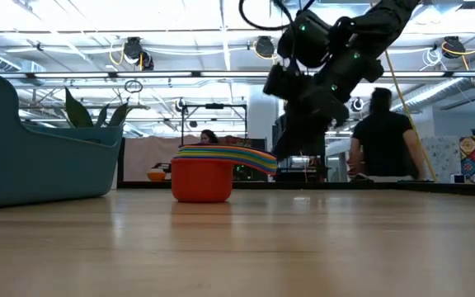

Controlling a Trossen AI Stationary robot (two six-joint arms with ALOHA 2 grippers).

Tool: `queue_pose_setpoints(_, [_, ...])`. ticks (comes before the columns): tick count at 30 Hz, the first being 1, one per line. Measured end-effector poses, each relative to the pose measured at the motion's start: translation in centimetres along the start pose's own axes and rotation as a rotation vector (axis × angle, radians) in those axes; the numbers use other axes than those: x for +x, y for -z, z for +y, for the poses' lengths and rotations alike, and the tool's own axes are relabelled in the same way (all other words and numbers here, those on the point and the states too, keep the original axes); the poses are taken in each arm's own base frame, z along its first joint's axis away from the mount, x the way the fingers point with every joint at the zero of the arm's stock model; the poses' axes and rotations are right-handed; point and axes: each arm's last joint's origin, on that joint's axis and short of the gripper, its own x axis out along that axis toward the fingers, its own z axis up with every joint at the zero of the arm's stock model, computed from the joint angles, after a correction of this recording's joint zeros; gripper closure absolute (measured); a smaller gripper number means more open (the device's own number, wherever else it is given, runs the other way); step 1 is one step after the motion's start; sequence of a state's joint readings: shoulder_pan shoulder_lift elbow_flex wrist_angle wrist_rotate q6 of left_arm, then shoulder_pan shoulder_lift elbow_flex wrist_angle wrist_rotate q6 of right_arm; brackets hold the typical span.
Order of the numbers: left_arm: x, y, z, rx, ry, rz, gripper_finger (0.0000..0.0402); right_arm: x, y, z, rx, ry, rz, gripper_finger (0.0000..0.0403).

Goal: Nest measuring cups in basket
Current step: Stack the dark blue measuring cup on top of the orange measuring cup

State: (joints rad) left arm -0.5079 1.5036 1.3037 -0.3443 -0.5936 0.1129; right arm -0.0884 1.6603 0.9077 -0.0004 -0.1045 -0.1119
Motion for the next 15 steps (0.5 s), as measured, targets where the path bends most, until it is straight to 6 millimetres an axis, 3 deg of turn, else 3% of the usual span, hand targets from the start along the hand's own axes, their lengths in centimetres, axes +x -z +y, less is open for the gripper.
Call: queue_pose_setpoints(15, [-0.01,-0.03,0.02,0.007,-0.003,-0.002,0.0243,-0.06,-0.53,0.82,0.026,-0.102,-0.05,0.0403])
